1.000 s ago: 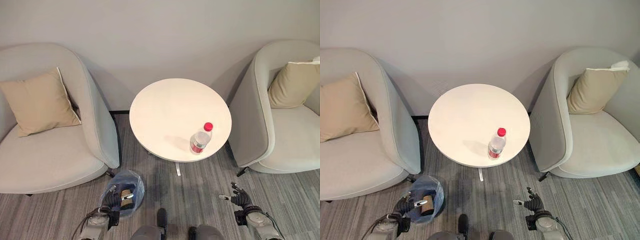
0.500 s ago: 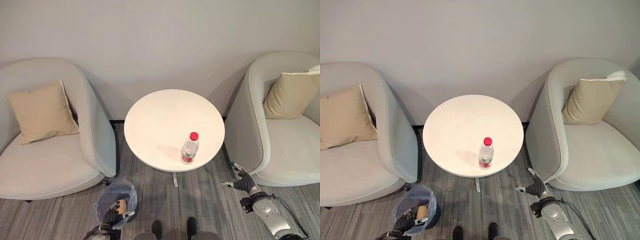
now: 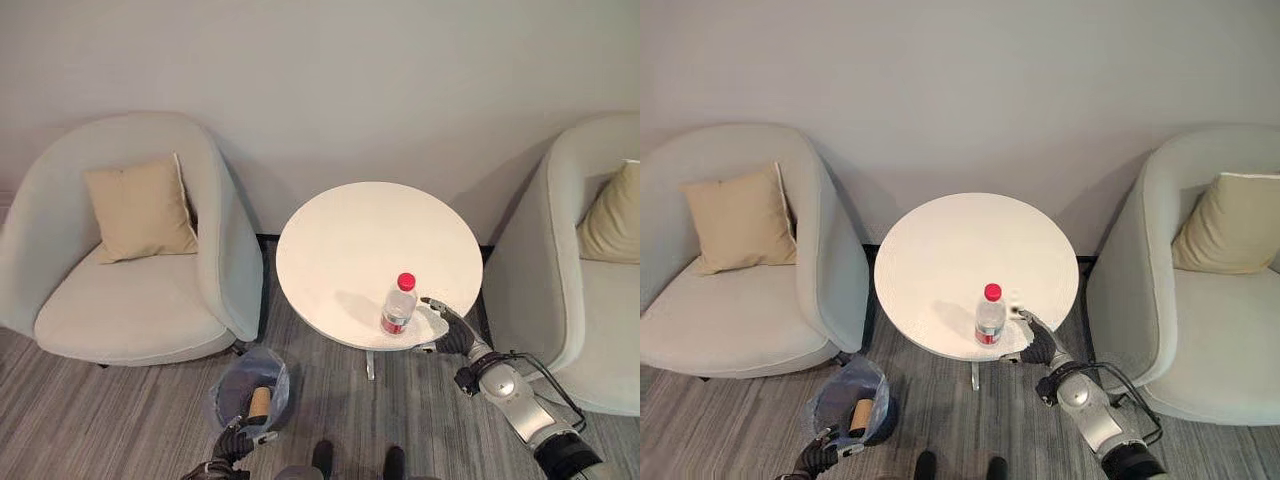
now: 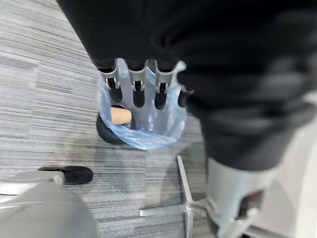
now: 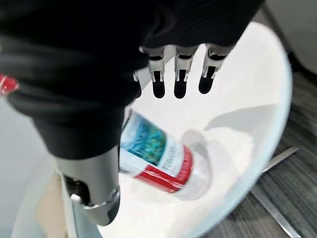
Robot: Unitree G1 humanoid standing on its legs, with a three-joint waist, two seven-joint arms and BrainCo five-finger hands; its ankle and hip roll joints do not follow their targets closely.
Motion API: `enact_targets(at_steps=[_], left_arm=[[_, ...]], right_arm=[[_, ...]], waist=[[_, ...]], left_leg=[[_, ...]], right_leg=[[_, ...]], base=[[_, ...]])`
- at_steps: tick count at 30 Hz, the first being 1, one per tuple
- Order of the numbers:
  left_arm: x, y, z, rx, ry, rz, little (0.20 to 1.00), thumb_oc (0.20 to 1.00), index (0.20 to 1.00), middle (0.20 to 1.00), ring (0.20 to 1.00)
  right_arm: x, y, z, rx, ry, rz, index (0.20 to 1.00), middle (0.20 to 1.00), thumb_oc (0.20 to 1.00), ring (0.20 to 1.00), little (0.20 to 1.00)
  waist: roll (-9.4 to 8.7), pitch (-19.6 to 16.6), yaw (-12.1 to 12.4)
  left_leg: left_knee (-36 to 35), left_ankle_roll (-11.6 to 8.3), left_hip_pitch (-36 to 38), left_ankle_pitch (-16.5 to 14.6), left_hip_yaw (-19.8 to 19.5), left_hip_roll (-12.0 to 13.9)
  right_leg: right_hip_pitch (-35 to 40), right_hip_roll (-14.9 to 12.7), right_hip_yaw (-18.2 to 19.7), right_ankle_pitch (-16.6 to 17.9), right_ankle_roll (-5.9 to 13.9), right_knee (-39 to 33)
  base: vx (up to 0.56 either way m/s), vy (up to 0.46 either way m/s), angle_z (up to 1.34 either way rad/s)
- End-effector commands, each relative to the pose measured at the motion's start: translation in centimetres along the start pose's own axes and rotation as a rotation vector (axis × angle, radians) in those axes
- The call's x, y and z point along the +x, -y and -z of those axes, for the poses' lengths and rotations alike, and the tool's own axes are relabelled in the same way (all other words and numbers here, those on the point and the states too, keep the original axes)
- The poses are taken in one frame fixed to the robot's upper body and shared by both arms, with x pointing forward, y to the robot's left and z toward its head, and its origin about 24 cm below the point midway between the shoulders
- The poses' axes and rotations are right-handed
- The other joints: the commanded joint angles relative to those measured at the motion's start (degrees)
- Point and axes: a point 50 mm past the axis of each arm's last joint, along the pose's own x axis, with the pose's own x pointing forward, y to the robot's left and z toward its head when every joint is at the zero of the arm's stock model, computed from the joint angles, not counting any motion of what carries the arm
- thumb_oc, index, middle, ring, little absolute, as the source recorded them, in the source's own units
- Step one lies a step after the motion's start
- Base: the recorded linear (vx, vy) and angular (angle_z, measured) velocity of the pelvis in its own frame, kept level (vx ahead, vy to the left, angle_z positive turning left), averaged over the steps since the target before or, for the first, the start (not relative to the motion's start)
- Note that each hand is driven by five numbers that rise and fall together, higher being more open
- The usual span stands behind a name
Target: Gather garbage on tea table into small bin, then transfer packed bag to large trash can.
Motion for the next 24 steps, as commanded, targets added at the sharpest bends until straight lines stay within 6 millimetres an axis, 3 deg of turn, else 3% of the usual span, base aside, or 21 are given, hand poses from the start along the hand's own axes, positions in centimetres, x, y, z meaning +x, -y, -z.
enact_targets(at_steps=[1,8,9,10,17,24], left_arm=[[0.8,-1.4,-2.3,0.072,0.072,-0.02,1.0,1.0,1.0,1.0,1.0],[0.7,-1.6,-2.0,0.067,0.063,-0.025,1.0,1.0,1.0,1.0,1.0],[0.7,-1.7,-2.2,0.068,0.069,-0.025,1.0,1.0,1.0,1.0,1.0],[0.8,-1.7,-2.3,0.067,0.07,-0.025,1.0,1.0,1.0,1.0,1.0],[0.9,-1.6,-2.6,0.056,0.079,-0.028,1.0,1.0,1.0,1.0,1.0],[0.8,-1.7,-2.8,0.039,0.081,-0.033,1.0,1.0,1.0,1.0,1.0]], right_arm=[[1.3,1.1,-2.2,0.059,0.089,0.088,1.0,1.0,1.0,1.0,1.0],[2.6,1.4,-3.1,0.139,0.086,0.147,1.0,1.0,1.0,1.0,1.0],[3.0,1.4,-3.3,0.153,0.084,0.153,0.636,0.636,0.636,0.636,0.636],[3.2,1.5,-3.4,0.159,0.083,0.16,0.2,0.2,0.2,0.2,0.2],[3.0,2.5,-4.1,0.26,0.123,0.215,0.2,0.2,0.2,0.2,0.2],[0.1,4.3,-5.9,0.294,0.292,0.243,0.2,0.2,0.2,0.2,0.2]], waist=[[-3.19,-0.27,1.33],[-2.88,0.35,3.33],[-2.81,0.54,3.91],[-2.81,0.59,4.16],[-2.82,0.52,4.53],[-3.14,-0.05,2.95]], left_leg=[[1.8,-1.37,1.22,-5.23,0.87,-1.5],[1.64,-1.22,-0.24,-4.75,-1.03,-2.22],[1.68,-1.24,-0.82,-4.56,-1.67,-2.45],[1.58,-1.24,-1.07,-4.43,-1.99,-2.55],[1.27,-1.39,-1.03,-4.26,-2.82,-2.77],[2.0,-2.49,-0.3,-4.32,-2.97,-2.45]], right_leg=[[2.08,-2.27,1.15,-9.78,3.9,3.19],[1.49,-2.55,-0.21,-9.82,3.9,2.96],[1.19,-2.64,-0.64,-9.87,3.86,2.99],[1.11,-2.67,-0.9,-9.88,3.83,2.93],[1.56,-2.76,-1.74,-10.13,3.72,2.72],[2.84,-2.74,-2.84,-10.99,3.2,3.55]], base=[[0.05,0.036,0.29],[0.02,0.031,0.2],[-0.01,0.029,0.19],[-0.01,0.017,0.21],[0.01,0.005,0.14],[-0.05,-0.038,0.05]])
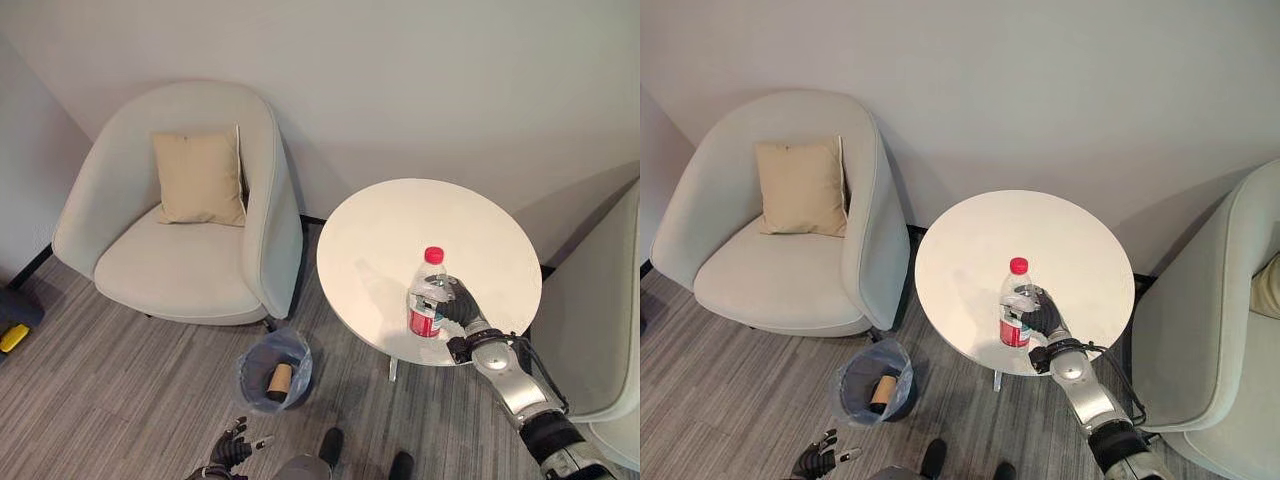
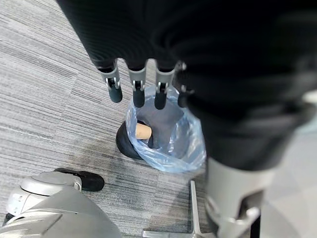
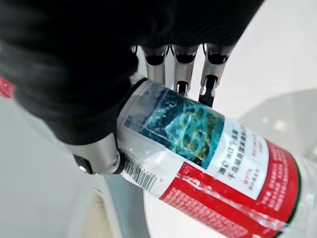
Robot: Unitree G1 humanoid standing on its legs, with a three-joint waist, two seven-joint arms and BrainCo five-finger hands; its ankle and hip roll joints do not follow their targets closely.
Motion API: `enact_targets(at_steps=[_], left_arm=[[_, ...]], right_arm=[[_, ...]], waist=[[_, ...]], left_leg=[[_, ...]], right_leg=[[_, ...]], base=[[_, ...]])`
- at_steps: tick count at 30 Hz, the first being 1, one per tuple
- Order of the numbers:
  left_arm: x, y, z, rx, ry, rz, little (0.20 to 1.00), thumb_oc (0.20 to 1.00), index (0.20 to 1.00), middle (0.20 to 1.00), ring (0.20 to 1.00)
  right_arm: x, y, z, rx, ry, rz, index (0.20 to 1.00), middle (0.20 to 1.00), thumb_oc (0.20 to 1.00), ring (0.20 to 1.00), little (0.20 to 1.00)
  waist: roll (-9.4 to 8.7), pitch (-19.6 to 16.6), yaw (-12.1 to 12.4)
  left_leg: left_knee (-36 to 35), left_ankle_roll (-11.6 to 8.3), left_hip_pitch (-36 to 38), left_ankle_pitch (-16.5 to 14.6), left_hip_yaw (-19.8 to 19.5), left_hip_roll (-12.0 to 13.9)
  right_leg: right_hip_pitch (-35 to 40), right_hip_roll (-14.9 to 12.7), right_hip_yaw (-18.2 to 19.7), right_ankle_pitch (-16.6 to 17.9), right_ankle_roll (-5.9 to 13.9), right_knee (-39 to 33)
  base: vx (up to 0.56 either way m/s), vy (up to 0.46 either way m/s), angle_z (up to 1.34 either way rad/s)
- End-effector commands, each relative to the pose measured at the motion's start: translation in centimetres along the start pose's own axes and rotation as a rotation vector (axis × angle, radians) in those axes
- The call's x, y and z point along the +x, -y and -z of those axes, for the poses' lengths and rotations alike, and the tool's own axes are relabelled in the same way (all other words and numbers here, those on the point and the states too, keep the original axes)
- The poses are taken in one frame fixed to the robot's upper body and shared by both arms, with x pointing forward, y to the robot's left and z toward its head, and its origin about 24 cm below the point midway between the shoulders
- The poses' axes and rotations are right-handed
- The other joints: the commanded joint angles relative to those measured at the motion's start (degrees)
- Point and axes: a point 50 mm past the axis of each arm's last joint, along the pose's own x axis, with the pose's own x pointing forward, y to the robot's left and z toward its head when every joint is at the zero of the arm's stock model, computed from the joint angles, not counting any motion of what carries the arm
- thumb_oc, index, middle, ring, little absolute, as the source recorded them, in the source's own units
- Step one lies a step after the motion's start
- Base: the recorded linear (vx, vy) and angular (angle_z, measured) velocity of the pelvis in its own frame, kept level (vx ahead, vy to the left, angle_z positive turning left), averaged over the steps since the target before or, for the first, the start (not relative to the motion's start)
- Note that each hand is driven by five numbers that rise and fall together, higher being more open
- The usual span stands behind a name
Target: Gather garbage on tea table into small bin, then transfer packed bag to large trash can.
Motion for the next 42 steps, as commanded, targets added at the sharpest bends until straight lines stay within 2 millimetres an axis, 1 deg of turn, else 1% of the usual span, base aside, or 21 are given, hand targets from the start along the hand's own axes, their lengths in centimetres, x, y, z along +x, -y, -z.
enact_targets(at_steps=[1,4,6,9,10,13,14,16,18,20,21,22,23,24,26,27,34,36,38,40,42], left_arm=[[0.8,-1.4,-2.4,0.039,0.073,-0.027,1.0,1.0,1.0,1.0,1.0],[0.9,-1.0,-3.1,0.031,0.095,-0.017,1.0,1.0,1.0,1.0,1.0],[1.1,-0.3,-3.6,0.01,0.114,-0.002,1.0,1.0,1.0,1.0,1.0],[1.1,0.2,-3.8,0.008,0.122,0.01,1.0,1.0,1.0,1.0,1.0],[1.2,0.3,-3.8,0.016,0.12,0.011,1.0,1.0,1.0,1.0,1.0],[1.1,0.3,-4.1,0.033,0.135,0.012,1.0,1.0,1.0,1.0,1.0],[1.1,0.4,-3.9,0.036,0.133,0.016,1.0,1.0,1.0,1.0,1.0],[1.0,0.2,-3.7,0.057,0.13,0.014,1.0,1.0,1.0,1.0,1.0],[0.9,0.2,-3.4,0.064,0.12,0.017,1.0,1.0,1.0,1.0,1.0],[0.8,-1.0,-3.2,0.06,0.115,-0.016,1.0,1.0,1.0,1.0,1.0],[0.8,-1.3,-3.2,0.061,0.112,-0.026,1.0,1.0,1.0,1.0,1.0],[0.9,-2.0,-4.0,0.062,0.139,-0.045,1.0,1.0,1.0,1.0,1.0],[0.9,-2.1,-4.4,0.064,0.154,-0.045,1.0,1.0,1.0,1.0,1.0],[0.9,-2.1,-4.4,0.065,0.155,-0.045,1.0,1.0,1.0,1.0,1.0],[1.0,-1.7,-4.8,0.081,0.165,-0.028,1.0,1.0,1.0,1.0,1.0],[1.2,-1.2,-5.0,0.105,0.168,-0.005,1.0,1.0,1.0,1.0,1.0],[0.9,-1.6,-3.7,0.099,0.123,-0.015,1.0,1.0,1.0,1.0,1.0],[0.8,-1.8,-2.9,0.111,0.092,-0.02,1.0,1.0,1.0,1.0,1.0],[0.8,-1.8,-3.0,0.116,0.094,-0.02,1.0,1.0,1.0,1.0,1.0],[0.9,-1.7,-3.2,0.121,0.104,-0.018,1.0,1.0,1.0,1.0,1.0],[1.4,-1.5,-5.7,0.128,0.184,-0.018,1.0,1.0,1.0,1.0,1.0]], right_arm=[[-0.4,1.3,-4.2,0.064,0.237,0.018,0.2,0.2,0.2,0.2,0.2],[-1.3,1.5,-4.8,0.084,0.277,0.017,0.2,0.2,0.2,0.2,0.2],[-2.0,1.5,-5.4,0.097,0.321,0.012,0.2,0.2,0.2,0.2,0.2],[-2.0,1.4,-5.2,0.098,0.314,0.013,0.2,0.2,0.2,0.2,0.2],[-2.1,1.6,-5.1,0.09,0.308,0.025,0.2,0.2,0.2,0.2,0.2],[-2.2,2.1,-4.7,0.06,0.289,0.054,0.2,0.2,0.2,0.2,0.2],[-2.2,2.2,-4.6,0.052,0.282,0.06,0.2,0.2,0.2,0.2,0.2],[-2.1,2.4,-4.8,0.033,0.286,0.066,0.2,0.2,0.2,0.2,0.2],[-2.0,2.3,-4.7,0.028,0.281,0.06,0.2,0.2,0.2,0.2,0.2],[-1.5,1.3,-5.5,0.051,0.304,0.03,0.2,0.2,0.2,0.2,0.2],[-1.3,1.0,-5.6,0.056,0.308,0.023,0.2,0.2,0.2,0.2,0.2],[-1.4,0.7,-5.9,0.042,0.325,0.001,0.2,0.2,0.2,0.2,0.2],[-1.4,0.7,-6.1,0.031,0.332,-0.007,0.2,0.2,0.2,0.2,0.2],[-1.4,0.8,-6.1,0.025,0.332,-0.011,0.2,0.2,0.2,0.2,0.2],[-1.5,0.9,-6.0,0.015,0.328,-0.021,0.2,0.2,0.2,0.2,0.2],[-2.0,1.3,-5.0,-0.017,0.295,-0.029,0.2,0.2,0.2,0.2,0.2],[-2.1,1.1,-4.2,-0.083,0.263,-0.078,0.2,0.2,0.2,0.2,0.2],[-1.8,0.7,-4.0,-0.113,0.251,-0.105,0.2,0.2,0.2,0.2,0.2],[-1.5,0.3,-4.1,-0.137,0.253,-0.132,0.2,0.2,0.2,0.2,0.2],[-1.1,0.1,-4.3,-0.15,0.258,-0.142,0.2,0.2,0.2,0.2,0.2],[0.4,-0.1,-6.0,-0.162,0.317,-0.129,0.2,0.2,0.2,0.2,0.2]], waist=[[-3.25,-0.27,0.1],[-2.86,-0.03,-0.56],[-2.65,1.2,-1.15],[-2.8,1.78,-1.6],[-2.98,2.18,-2.03],[-2.95,2.15,-3.15],[-2.86,1.86,-3.5],[-2.41,1.29,-3.54],[-2.32,1.07,-3.34],[-2.66,1.88,-2.14],[-2.7,2.22,-1.93],[-2.45,3.19,-2.75],[-2.37,3.52,-3.32],[-2.32,3.58,-3.54],[-2.34,4.49,-4.87],[-3.09,5.11,-6.1],[-3.35,4.07,-4.84],[-3.36,4.57,-4.11],[-3.03,5.33,-3.68],[-2.78,6.07,-3.53],[-1.79,10.07,-3.0]], left_leg=[[1.66,-2.2,0.84,-5.19,2.73,-1.41],[2.59,-3.14,-0.5,-4.45,2.12,-1.53],[6.39,-3.9,-3.99,-4.13,3.26,-1.79],[8.89,-3.47,-6.4,-4.36,7.54,-1.12],[9.82,-2.4,-6.75,-4.96,12.04,-0.03],[10.13,-1.36,-6.98,-5.5,19.39,1.98],[9.68,-1.77,-5.91,-6.97,20.65,2.43],[8.76,-1.38,-4.76,-7.85,22.34,2.34],[8.46,-0.75,-4.3,-8.35,22.38,1.9],[9.99,1.31,-4.44,-10.55,22.3,0.52],[10.57,1.87,-4.59,-10.94,22.08,0.29],[10.57,3.15,-5.11,-10.21,20.99,-0.35],[10.16,3.32,-4.64,-10.25,20.29,-0.78],[9.85,3.45,-4.23,-10.31,19.89,-0.98],[9.0,3.84,-3.12,-10.26,17.01,-2.11],[9.75,3.66,-2.93,-10.34,12.49,-4.71],[9.68,1.85,-3.75,-9.95,9.96,-4.89],[10.32,1.14,-4.4,-9.7,8.83,-4.56],[10.67,0.88,-5.16,-9.5,8.29,-4.54],[10.88,0.75,-6.14,-9.22,8.08,-4.56],[14.15,0.36,-12.43,-8.51,7.8,-4.79]], right_leg=[[1.95,-2.12,2.62,-9.31,2.3,3.37],[1.85,-2.01,1.2,-9.91,1.89,3.51],[1.5,-2.24,-0.55,-9.74,1.55,2.97],[1.14,-2.95,-2.0,-9.4,1.53,2.92],[1.22,-3.61,-3.3,-9.36,1.64,3.13],[0.97,-4.83,-6.06,-9.22,2.02,3.45],[1.63,-4.94,-6.14,-10.3,2.31,3.47],[2.23,-6.14,-8.18,-10.42,3.14,4.0],[2.51,-6.92,-8.18,-10.72,3.39,5.08],[-0.6,-9.95,-6.38,-11.6,4.15,12.96],[-1.97,-10.64,-5.53,-11.63,4.26,15.61],[-7.19,-9.04,0.17,-9.78,4.16,19.76],[-8.88,-7.53,3.41,-9.48,4.17,19.71],[-9.42,-7.06,4.52,-8.99,4.34,18.83],[-13.53,-4.05,9.41,-7.2,4.38,17.31],[-13.73,-1.66,14.65,-6.09,4.45,15.07],[-10.42,-2.58,10.88,-5.36,3.47,10.11],[-9.18,-2.75,8.63,-5.63,2.96,9.03],[-9.37,-3.01,7.5,-6.1,2.64,9.39],[-10.3,-3.15,7.02,-6.3,2.54,10.02],[-16.87,-4.38,6.03,-6.6,2.04,14.9]], base=[[-0.09,-0.042,0.11],[-0.14,-0.033,0.2],[-0.23,-0.022,0.87],[-0.1,0.05,0.88],[-0.05,0.096,0.78],[0.01,0.104,0.86],[0.16,0.193,1.28],[0.19,0.271,0.62],[0.15,0.266,0.53],[0.14,0.379,0.43],[0.06,0.325,-0.08],[0.05,0.207,-0.13],[0.07,0.172,0.28],[0.13,0.053,0.67],[0.15,0.0,0.6],[0.11,-0.036,0.59],[0.07,-0.098,0.85],[0.03,-0.117,0.4],[-0.02,-0.068,0.37],[-0.11,-0.023,0.32],[-0.37,0.003,0.18]])
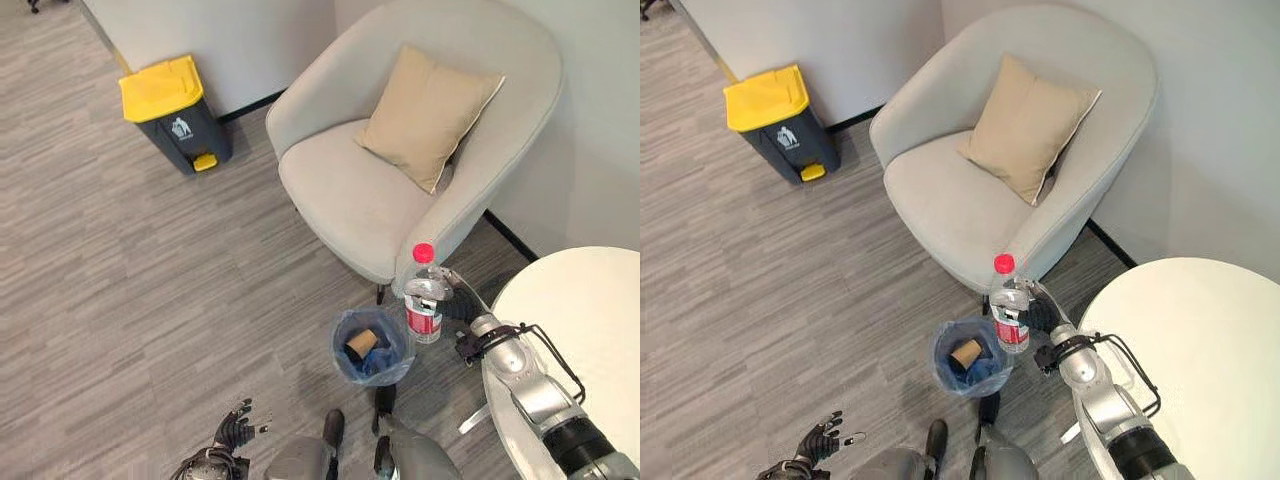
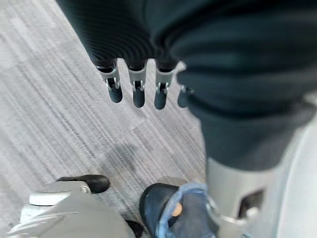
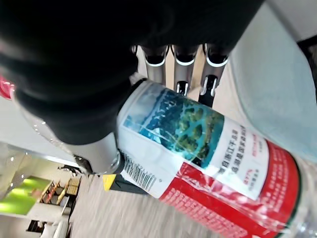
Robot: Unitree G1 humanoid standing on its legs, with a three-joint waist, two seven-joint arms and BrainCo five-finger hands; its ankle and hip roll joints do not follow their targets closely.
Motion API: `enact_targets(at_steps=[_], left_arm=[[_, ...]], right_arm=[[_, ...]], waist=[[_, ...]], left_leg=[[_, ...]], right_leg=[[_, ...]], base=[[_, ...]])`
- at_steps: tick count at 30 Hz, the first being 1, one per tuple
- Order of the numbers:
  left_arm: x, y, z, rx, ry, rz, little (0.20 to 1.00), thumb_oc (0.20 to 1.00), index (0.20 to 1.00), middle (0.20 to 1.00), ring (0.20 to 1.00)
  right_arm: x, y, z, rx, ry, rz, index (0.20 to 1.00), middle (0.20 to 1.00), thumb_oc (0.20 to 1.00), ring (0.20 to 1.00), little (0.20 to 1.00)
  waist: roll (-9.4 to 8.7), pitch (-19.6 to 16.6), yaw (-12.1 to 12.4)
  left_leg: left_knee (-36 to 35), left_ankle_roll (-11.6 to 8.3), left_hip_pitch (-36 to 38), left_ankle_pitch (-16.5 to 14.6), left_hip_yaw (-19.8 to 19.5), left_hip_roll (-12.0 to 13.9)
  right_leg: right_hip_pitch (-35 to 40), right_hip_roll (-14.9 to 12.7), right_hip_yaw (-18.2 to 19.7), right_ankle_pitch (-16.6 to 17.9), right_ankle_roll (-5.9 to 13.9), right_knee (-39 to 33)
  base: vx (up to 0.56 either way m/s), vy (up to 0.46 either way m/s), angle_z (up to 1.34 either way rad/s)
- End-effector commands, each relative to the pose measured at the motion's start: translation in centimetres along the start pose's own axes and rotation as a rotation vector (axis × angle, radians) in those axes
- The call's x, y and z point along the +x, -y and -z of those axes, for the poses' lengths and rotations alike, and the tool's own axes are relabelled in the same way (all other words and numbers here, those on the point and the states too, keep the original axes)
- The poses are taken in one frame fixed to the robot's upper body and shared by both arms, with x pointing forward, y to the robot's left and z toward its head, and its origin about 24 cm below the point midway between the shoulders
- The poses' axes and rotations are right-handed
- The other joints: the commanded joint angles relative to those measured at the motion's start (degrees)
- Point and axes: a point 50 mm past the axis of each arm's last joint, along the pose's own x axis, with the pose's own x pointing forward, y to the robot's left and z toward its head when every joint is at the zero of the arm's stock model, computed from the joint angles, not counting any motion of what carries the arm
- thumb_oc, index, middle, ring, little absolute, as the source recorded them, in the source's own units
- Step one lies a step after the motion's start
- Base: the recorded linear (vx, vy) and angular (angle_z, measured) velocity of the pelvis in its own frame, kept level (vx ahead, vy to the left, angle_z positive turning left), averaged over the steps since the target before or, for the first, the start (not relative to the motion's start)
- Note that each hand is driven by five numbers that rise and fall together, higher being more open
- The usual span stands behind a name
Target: Gather garbage on tea table into small bin, then transfer packed bag to large trash can.
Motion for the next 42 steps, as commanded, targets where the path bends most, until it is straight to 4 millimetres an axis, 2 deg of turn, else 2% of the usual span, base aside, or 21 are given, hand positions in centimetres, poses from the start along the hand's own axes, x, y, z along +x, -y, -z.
enact_targets(at_steps=[1,3,4,5,9,10,12,14,17,18,24,29,30,31,33,36,37,39,41,42], left_arm=[[0.9,-1.4,-4.1,0.067,0.147,-0.043,1.0,1.0,1.0,1.0,1.0],[1.4,-1.1,-6.9,0.044,0.238,-0.053,1.0,1.0,1.0,1.0,1.0],[1.5,-1.0,-7.6,0.041,0.261,-0.056,1.0,1.0,1.0,1.0,1.0],[1.7,-0.9,-8.5,0.038,0.289,-0.061,1.0,1.0,1.0,1.0,1.0],[1.8,-0.8,-11.9,0.013,0.395,-0.077,1.0,1.0,1.0,1.0,1.0],[1.8,-0.8,-11.9,0.013,0.396,-0.077,1.0,1.0,1.0,1.0,1.0],[1.8,-0.7,-13.0,0.002,0.429,-0.08,1.0,1.0,1.0,1.0,1.0],[1.7,-0.9,-14.1,-0.004,0.465,-0.084,1.0,1.0,1.0,1.0,1.0],[1.6,-0.9,-15.0,0.003,0.492,-0.081,1.0,1.0,1.0,1.0,1.0],[1.7,-0.9,-14.9,0.005,0.489,-0.079,1.0,1.0,1.0,1.0,1.0],[1.8,-0.5,-14.8,0.023,0.48,-0.062,1.0,1.0,1.0,1.0,1.0],[1.8,-0.2,-15.6,0.053,0.505,-0.05,1.0,1.0,1.0,1.0,1.0],[1.7,-0.1,-15.9,0.053,0.512,-0.048,1.0,1.0,1.0,1.0,1.0],[1.8,0.0,-15.9,0.055,0.514,-0.045,1.0,1.0,1.0,1.0,1.0],[1.7,0.2,-16.3,0.054,0.527,-0.042,1.0,1.0,1.0,1.0,1.0],[1.7,0.2,-16.6,0.041,0.535,-0.051,1.0,1.0,1.0,1.0,1.0],[1.7,0.2,-16.3,0.043,0.529,-0.056,1.0,1.0,1.0,1.0,1.0],[1.8,0.3,-16.2,0.051,0.525,-0.057,1.0,1.0,1.0,1.0,1.0],[1.8,0.3,-16.0,0.06,0.523,-0.055,1.0,1.0,1.0,1.0,1.0],[1.8,0.1,-15.9,0.078,0.521,-0.06,1.0,1.0,1.0,1.0,1.0]], right_arm=[[1.9,0.4,-3.7,-0.014,0.172,0.048,0.2,0.2,0.2,0.2,0.2],[3.5,1.6,-5.0,-0.035,0.207,0.126,0.2,0.2,0.2,0.2,0.2],[3.8,1.9,-5.3,-0.041,0.209,0.149,0.2,0.2,0.2,0.2,0.2],[4.3,2.2,-5.6,-0.044,0.219,0.171,0.2,0.2,0.2,0.2,0.2],[5.9,3.4,-7.0,-0.063,0.237,0.269,0.2,0.2,0.2,0.2,0.2],[5.9,3.4,-7.0,-0.063,0.239,0.269,0.2,0.2,0.2,0.2,0.2],[6.7,4.2,-7.6,-0.079,0.244,0.308,0.2,0.2,0.2,0.2,0.2],[7.3,5.7,-8.1,-0.115,0.242,0.362,0.2,0.2,0.2,0.2,0.2],[8.5,7.3,-9.2,-0.149,0.245,0.412,0.2,0.2,0.2,0.2,0.2],[9.1,8.8,-9.8,-0.183,0.234,0.459,0.2,0.2,0.2,0.2,0.2],[10.2,10.7,-10.6,-0.208,0.203,0.507,0.2,0.2,0.2,0.2,0.2],[10.9,11.6,-9.9,-0.226,0.123,0.536,0.2,0.2,0.2,0.2,0.2],[11.0,11.5,-9.4,-0.217,0.097,0.538,0.545,0.545,0.545,0.545,0.545],[11.1,11.4,-9.0,-0.217,0.075,0.536,1.0,1.0,1.0,1.0,1.0],[11.2,10.1,-8.3,-0.217,0.051,0.5,1.0,1.0,1.0,1.0,1.0],[10.7,8.7,-8.1,-0.324,0.097,0.447,1.0,1.0,1.0,1.0,1.0],[10.3,8.5,-8.3,-0.468,0.143,0.414,1.0,1.0,1.0,1.0,1.0],[10.0,8.2,-8.1,-0.561,0.156,0.387,1.0,1.0,1.0,1.0,1.0],[9.8,7.9,-7.3,-0.649,0.143,0.344,1.0,1.0,1.0,1.0,1.0],[9.7,7.7,-6.5,-0.776,0.124,0.286,1.0,1.0,1.0,1.0,1.0]], waist=[[-0.64,1.9,0.32],[-0.02,3.41,1.1],[0.05,3.68,1.16],[0.03,4.23,1.23],[0.18,5.34,1.76],[0.11,5.16,1.75],[0.02,5.44,1.96],[0.08,5.7,2.19],[0.16,5.7,2.78],[0.32,5.56,3.42],[0.46,4.76,4.21],[0.78,4.08,4.62],[0.82,3.88,4.69],[0.84,3.66,4.77],[0.75,3.16,4.79],[0.2,2.48,4.04],[-0.25,2.3,3.5],[-0.43,2.2,3.31],[-0.57,2.13,3.13],[-0.74,2.22,3.09]], left_leg=[[9.02,-3.2,-13.52,-0.24,1.55,-0.69],[16.36,-2.87,-23.03,-1.14,1.86,-1.15],[18.6,-2.75,-26.05,-1.37,1.94,-1.24],[20.9,-2.92,-27.74,-3.3,1.88,-1.08],[28.24,-2.78,-38.52,-4.27,1.94,-1.4],[28.46,-2.77,-38.91,-4.35,1.98,-1.44],[32.19,-2.62,-44.18,-4.9,1.96,-1.56],[35.15,-2.42,-49.14,-5.35,1.87,-1.86],[38.86,-2.23,-55.55,-5.93,2.0,-2.44],[41.75,-2.1,-60.46,-6.34,1.99,-2.9],[43.58,-1.88,-65.18,-6.41,1.6,-4.12],[43.45,-2.21,-67.03,-6.04,1.39,-4.76],[43.44,-2.26,-67.33,-6.03,1.26,-4.82],[43.4,-2.27,-67.5,-5.99,1.21,-4.95],[43.18,-2.23,-67.41,-6.05,1.22,-4.92],[41.65,-2.23,-66.22,-5.99,1.05,-4.36],[40.32,-2.37,-65.03,-5.89,1.11,-3.77],[39.44,-2.4,-64.23,-5.86,0.94,-3.43],[38.33,-2.44,-63.3,-5.78,0.78,-3.19],[37.23,-2.54,-62.35,-5.62,0.64,-2.95]], right_leg=[[-6.29,-6.16,0.24,-13.83,5.94,15.69],[-15.36,-7.66,-0.17,-16.28,4.98,23.86],[-18.52,-8.14,-0.03,-16.89,4.74,26.51],[-20.34,-8.19,0.47,-19.09,4.85,29.27],[-31.34,-9.74,0.59,-21.51,4.09,38.25],[-31.75,-9.8,0.64,-21.62,4.09,38.51],[-36.92,-10.63,1.01,-22.69,3.7,42.76],[-41.98,-11.3,1.28,-23.84,3.4,46.67],[-48.38,-12.31,2.24,-25.38,2.71,51.01],[-52.81,-13.38,3.02,-26.36,2.21,53.93],[-57.47,-14.63,3.46,-27.1,1.78,56.6],[-59.15,-15.25,3.42,-27.41,1.74,57.21],[-59.39,-15.28,3.36,-27.4,1.78,57.23],[-59.5,-15.16,3.41,-27.42,1.74,57.33],[-59.26,-14.84,3.18,-27.27,1.78,57.05],[-58.17,-14.32,2.9,-26.87,2.23,55.71],[-57.0,-13.79,2.52,-26.54,2.6,54.43],[-56.24,-13.58,2.36,-26.34,2.9,53.52],[-55.54,-13.35,2.24,-26.12,3.18,52.57],[-54.69,-13.08,1.96,-25.91,3.58,51.55]], base=[[-0.39,0.019,0.23],[-0.26,0.032,0.3],[-0.09,0.004,0.25],[-0.06,-0.01,0.19],[-0.09,-0.007,0.26],[-0.06,-0.006,0.16],[-0.05,-0.007,0.08],[-0.04,-0.02,0.02],[0.0,-0.011,0.14],[0.02,-0.009,0.24],[0.03,-0.005,0.17],[0.01,-0.015,0.1],[0.01,0.005,0.12],[0.02,-0.004,0.09],[0.01,-0.005,0.02],[0.01,-0.056,0.03],[-0.01,-0.05,0.01],[0.0,-0.04,-0.09],[0.01,-0.052,-0.05],[0.01,-0.08,0.05]])
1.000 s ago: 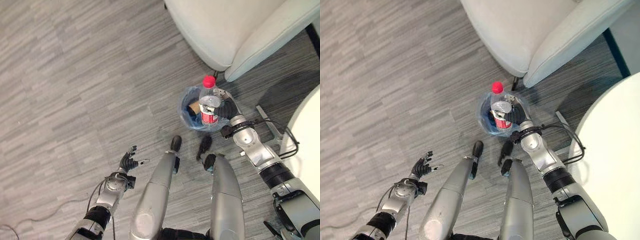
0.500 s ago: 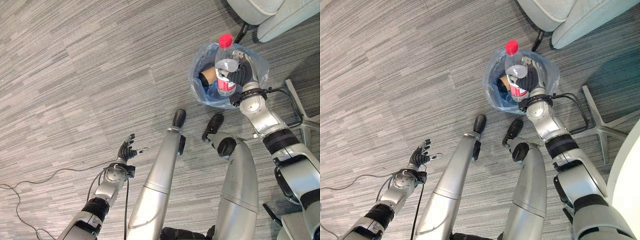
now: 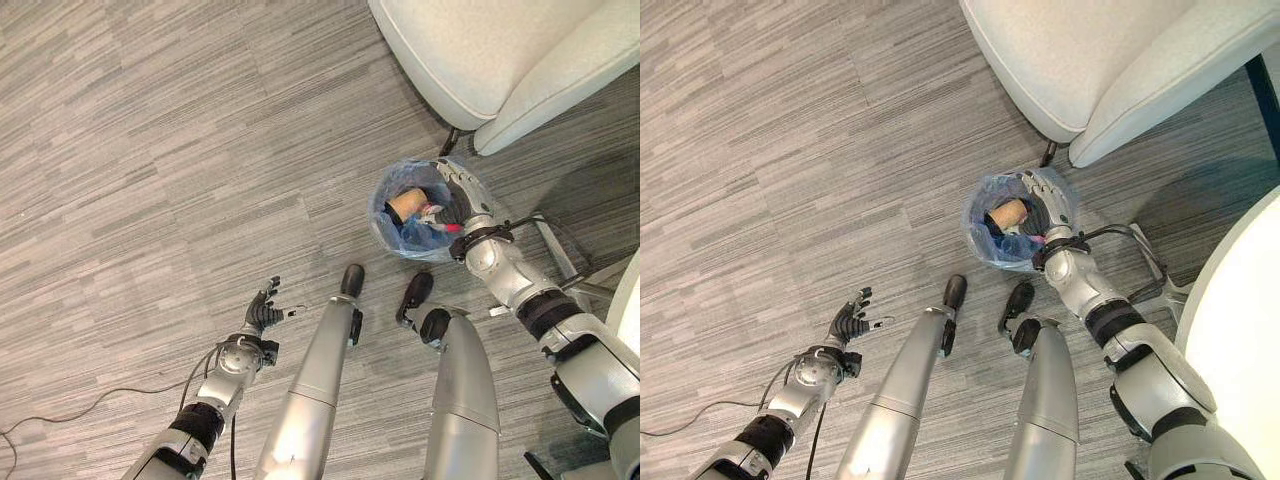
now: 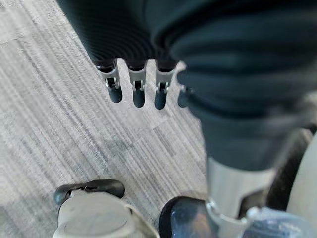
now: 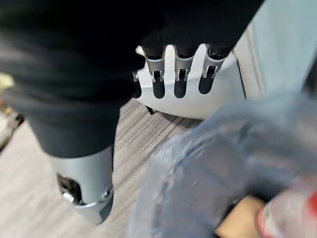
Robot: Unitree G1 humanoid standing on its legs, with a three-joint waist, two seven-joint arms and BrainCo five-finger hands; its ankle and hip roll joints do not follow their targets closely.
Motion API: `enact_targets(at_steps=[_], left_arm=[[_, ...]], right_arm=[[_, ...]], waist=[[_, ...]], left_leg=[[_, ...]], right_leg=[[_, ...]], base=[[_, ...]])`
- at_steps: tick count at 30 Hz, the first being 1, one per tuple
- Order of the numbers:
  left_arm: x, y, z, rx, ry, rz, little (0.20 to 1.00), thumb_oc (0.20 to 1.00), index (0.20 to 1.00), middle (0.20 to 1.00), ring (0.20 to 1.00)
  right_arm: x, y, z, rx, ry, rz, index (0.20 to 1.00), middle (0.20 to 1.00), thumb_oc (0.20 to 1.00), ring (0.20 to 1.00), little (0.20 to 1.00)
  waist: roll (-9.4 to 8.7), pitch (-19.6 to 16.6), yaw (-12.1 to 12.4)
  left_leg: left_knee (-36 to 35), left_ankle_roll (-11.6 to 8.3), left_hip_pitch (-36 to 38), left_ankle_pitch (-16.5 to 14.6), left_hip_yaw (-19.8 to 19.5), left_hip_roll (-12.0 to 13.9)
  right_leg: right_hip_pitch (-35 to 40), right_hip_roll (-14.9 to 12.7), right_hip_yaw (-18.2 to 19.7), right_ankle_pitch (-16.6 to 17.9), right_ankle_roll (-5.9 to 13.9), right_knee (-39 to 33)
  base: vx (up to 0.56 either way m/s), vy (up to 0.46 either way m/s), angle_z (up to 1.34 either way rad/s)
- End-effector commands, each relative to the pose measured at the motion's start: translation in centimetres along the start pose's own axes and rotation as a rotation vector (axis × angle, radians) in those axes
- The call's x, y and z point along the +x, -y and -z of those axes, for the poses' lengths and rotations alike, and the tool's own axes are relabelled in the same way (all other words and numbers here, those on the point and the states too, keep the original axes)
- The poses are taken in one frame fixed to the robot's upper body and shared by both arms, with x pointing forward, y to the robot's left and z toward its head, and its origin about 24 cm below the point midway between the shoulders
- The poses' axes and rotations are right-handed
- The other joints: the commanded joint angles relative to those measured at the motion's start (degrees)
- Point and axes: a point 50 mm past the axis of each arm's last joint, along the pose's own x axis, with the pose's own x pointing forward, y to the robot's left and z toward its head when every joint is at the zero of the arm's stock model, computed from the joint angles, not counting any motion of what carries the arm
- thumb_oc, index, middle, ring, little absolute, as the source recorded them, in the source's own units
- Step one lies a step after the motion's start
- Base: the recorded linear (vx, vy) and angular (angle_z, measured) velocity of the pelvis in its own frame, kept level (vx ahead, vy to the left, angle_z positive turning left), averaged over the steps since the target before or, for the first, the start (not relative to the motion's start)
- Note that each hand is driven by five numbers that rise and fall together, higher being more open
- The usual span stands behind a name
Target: Gather garbage on tea table into small bin, then transfer packed bag to large trash can.
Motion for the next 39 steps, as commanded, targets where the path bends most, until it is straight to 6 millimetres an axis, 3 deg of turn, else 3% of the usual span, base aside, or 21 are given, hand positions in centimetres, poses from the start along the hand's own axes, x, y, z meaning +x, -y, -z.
enact_targets(at_steps=[1,6,10,15,16,24,31,34,39], left_arm=[[-0.5,-1.5,0.9,0.052,-0.007,-0.043,1.0,1.0,1.0,1.0,1.0],[-0.2,-2.2,0.2,0.069,0.019,-0.051,1.0,1.0,1.0,1.0,1.0],[0.1,-2.3,-0.3,0.083,0.036,-0.052,1.0,1.0,1.0,1.0,1.0],[0.4,-2.2,-0.6,0.087,0.04,-0.056,1.0,1.0,1.0,1.0,1.0],[0.5,-2.1,-0.9,0.083,0.047,-0.055,1.0,1.0,1.0,1.0,1.0],[0.8,-2.1,-1.5,0.07,0.059,-0.059,1.0,1.0,1.0,1.0,1.0],[0.7,-2.3,-0.8,0.045,0.02,-0.065,1.0,1.0,1.0,1.0,1.0],[0.5,-2.6,-0.3,0.04,0.0,-0.068,1.0,1.0,1.0,1.0,1.0],[-1.4,-3.3,2.6,-0.003,-0.092,-0.085,1.0,1.0,1.0,1.0,1.0]], right_arm=[[0.2,0.0,0.3,-0.241,0.071,-0.068,1.0,1.0,1.0,1.0,1.0],[-0.1,-1.5,3.8,-0.495,-0.061,-0.219,1.0,1.0,1.0,1.0,1.0],[-1.3,-3.1,5.5,-0.523,-0.155,-0.295,1.0,1.0,1.0,1.0,1.0],[-1.6,-4.0,5.2,-0.438,-0.189,-0.31,1.0,1.0,1.0,1.0,1.0],[-1.9,-4.3,5.4,-0.398,-0.213,-0.31,0.2,0.2,0.2,0.2,0.2],[-0.8,-3.5,3.7,-0.253,-0.176,-0.232,0.2,0.2,0.2,0.2,0.2],[-1.2,-3.5,1.5,0.22,-0.196,-0.096,0.2,0.2,0.2,0.2,0.2],[-2.4,-4.3,0.3,0.442,-0.18,-0.08,0.2,0.2,0.2,0.2,0.2],[-5.6,-5.6,-2.7,0.838,-0.099,-0.113,0.2,0.2,0.2,0.2,0.2]], waist=[[-0.22,2.2,1.29],[0.51,3.58,2.15],[1.21,4.28,2.68],[1.24,4.72,2.61],[1.31,4.91,2.66],[0.76,4.67,2.34],[-0.31,3.63,1.32],[-1.02,3.05,0.49],[-3.05,2.16,-1.32]], left_leg=[[-6.05,-1.18,2.26,0.64,0.72,1.97],[-4.76,-1.46,-0.08,1.15,0.12,1.35],[-3.58,-1.52,-1.94,1.37,0.2,0.82],[-2.4,-1.38,-3.11,1.38,0.2,0.59],[-2.27,-1.26,-3.26,1.36,0.29,0.55],[-4.44,-1.1,-1.41,1.68,0.4,1.07],[-12.16,-1.52,7.31,3.3,0.08,2.43],[-17.48,-1.85,14.93,4.13,-0.31,3.0],[-28.62,-1.93,34.14,5.12,0.47,4.7]], right_leg=[[4.16,0.98,3.69,-4.56,5.47,-4.25],[2.07,0.37,3.35,-5.05,5.42,-2.63],[0.26,0.03,3.55,-5.56,4.98,-0.87],[-0.82,0.06,3.77,-5.72,4.73,0.45],[-0.89,0.19,3.77,-5.6,4.66,0.45],[0.54,1.15,3.48,-4.8,4.82,-1.34],[8.59,2.34,1.8,-2.39,6.2,-8.41],[16.2,3.16,0.66,-0.59,6.79,-14.15],[34.88,4.9,0.17,3.78,8.34,-27.74]], base=[[0.0,-0.09,0.05],[0.01,-0.069,0.04],[0.01,-0.031,0.12],[0.0,-0.012,0.03],[-0.01,-0.011,0.06],[-0.01,-0.005,0.0],[-0.05,-0.014,-0.03],[-0.01,-0.005,0.1],[0.05,0.057,-0.19]])
